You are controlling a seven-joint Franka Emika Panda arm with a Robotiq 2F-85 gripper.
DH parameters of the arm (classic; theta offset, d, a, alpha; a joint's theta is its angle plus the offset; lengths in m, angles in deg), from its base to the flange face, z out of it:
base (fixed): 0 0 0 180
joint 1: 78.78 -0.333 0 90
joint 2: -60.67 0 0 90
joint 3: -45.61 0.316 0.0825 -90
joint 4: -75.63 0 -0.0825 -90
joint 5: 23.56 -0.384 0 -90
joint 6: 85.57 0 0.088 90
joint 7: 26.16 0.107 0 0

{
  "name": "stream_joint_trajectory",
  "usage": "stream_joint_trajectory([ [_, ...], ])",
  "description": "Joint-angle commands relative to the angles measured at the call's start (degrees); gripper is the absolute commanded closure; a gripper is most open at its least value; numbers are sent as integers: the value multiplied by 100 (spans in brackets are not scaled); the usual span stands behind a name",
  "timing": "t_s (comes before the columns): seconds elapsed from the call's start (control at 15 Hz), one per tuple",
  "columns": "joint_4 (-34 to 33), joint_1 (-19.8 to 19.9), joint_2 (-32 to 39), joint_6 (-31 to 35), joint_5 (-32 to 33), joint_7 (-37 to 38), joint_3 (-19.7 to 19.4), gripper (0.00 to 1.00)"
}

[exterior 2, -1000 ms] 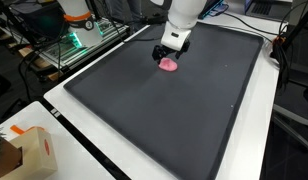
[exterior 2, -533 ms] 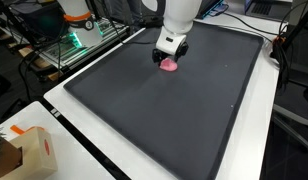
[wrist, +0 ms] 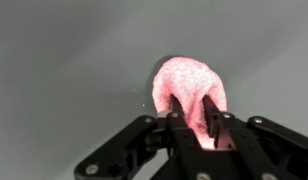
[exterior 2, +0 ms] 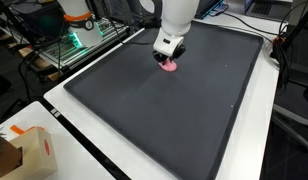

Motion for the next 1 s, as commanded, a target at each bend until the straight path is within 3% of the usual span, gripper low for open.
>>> stream_joint_trajectory([
  [0.0, 78, 49, 14, -54, -146, -40, 11, 100],
  [0.87, 11, 70, 24, -218, -162, -61, 25, 99],
  [0.93, 3, 82, 21, -252, -183, -83, 35, 71],
])
